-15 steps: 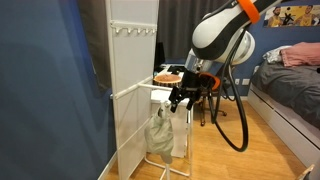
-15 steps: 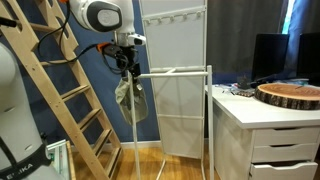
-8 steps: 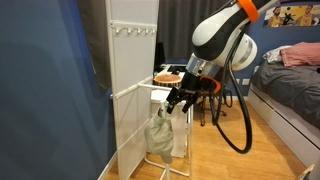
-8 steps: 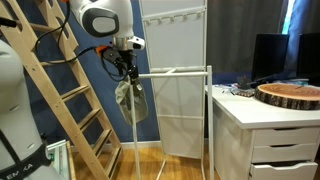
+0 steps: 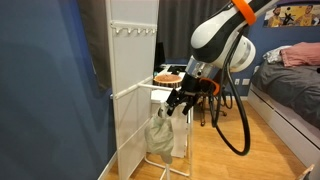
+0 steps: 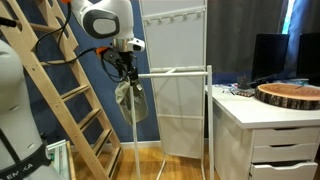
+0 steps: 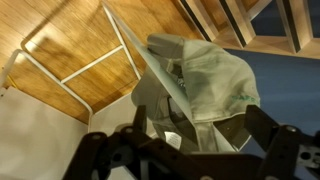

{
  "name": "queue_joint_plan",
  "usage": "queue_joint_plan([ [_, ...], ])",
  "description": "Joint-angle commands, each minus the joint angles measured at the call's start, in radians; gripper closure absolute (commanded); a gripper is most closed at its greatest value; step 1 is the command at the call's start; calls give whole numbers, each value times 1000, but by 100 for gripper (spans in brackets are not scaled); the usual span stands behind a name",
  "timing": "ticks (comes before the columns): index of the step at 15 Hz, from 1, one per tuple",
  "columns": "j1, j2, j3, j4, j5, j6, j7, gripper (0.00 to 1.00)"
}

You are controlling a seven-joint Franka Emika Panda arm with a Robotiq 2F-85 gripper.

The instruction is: Remove the cap hooked on the left rail and hang it on far left hanging hooks of the clothes hanging rack

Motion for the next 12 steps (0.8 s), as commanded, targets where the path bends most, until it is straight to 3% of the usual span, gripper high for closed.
queue_joint_plan([
  [1, 1, 53, 6, 31, 36, -1, 9, 0],
  [11, -12, 165, 38, 105, 195, -6, -11, 0],
  [12, -14, 172, 43, 111, 203, -8, -14, 12],
])
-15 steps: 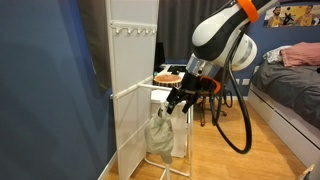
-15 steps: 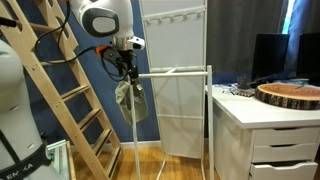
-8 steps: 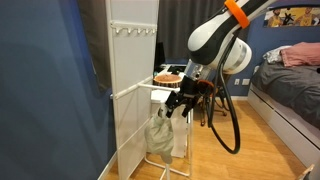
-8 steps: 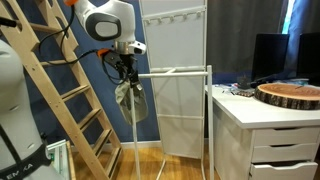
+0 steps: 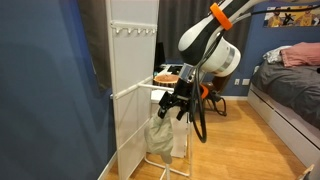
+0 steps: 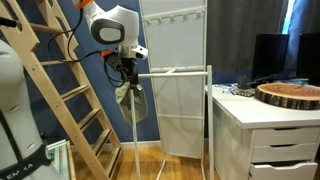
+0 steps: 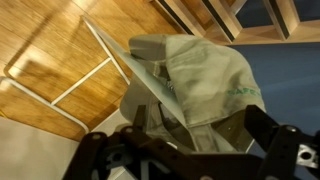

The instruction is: Remove the cap hooked on the left rail and hang it on far left hanging hooks of the clothes hanging rack

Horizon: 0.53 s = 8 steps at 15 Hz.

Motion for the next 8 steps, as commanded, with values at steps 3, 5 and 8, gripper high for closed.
queue_joint_plan([
  [3, -25, 61, 44, 48, 62, 2, -15, 41],
  [5, -32, 68, 53, 54, 56, 2, -11, 56],
  [8, -43, 73, 61, 59, 52, 5, -8, 78],
])
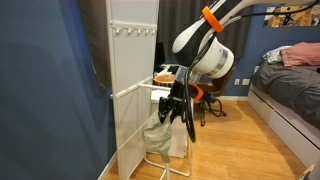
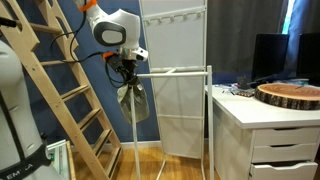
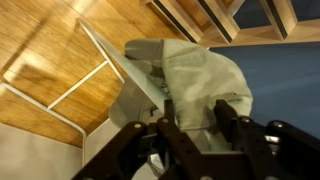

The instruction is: Remove the cap hooked on the left rail and hang it on far left hanging hooks of the clothes hanging rack

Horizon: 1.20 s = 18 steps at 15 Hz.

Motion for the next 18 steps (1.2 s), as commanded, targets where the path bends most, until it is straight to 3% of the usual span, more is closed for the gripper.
queue_joint_plan([
  [1, -28, 19, 27, 19, 24, 6, -6, 81],
  [3, -34, 14, 31, 15, 16, 7, 0, 97],
  [5, -42, 3, 31, 8, 4, -1, 8, 100],
  [18, -84, -175, 31, -2, -168, -105, 73, 97],
])
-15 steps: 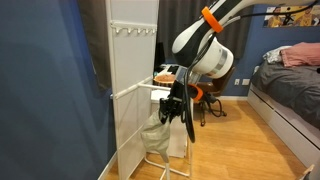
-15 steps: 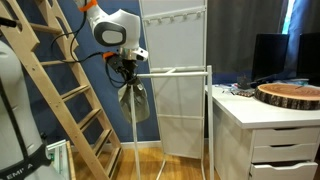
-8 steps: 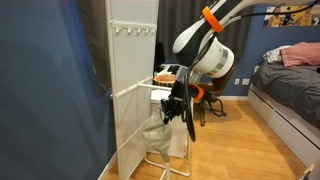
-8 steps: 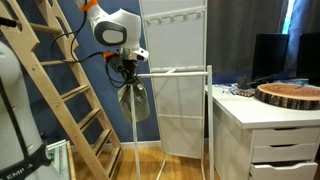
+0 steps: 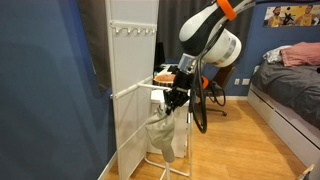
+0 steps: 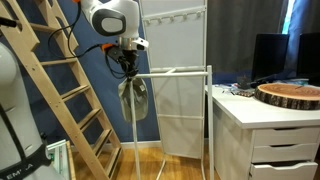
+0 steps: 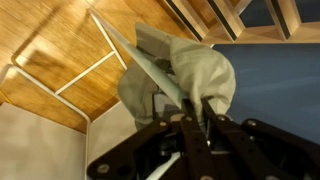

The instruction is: Remove the cap hooked on the left rail and hang it on far left hanging hooks of the clothes hanging rack

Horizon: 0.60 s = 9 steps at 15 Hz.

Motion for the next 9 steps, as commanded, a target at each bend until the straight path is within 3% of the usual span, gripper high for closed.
queue_joint_plan([
  [1, -16, -83, 6, 4, -67, -30, 28, 97],
  [9, 29, -149, 4, 89, -160, -85, -2, 97],
])
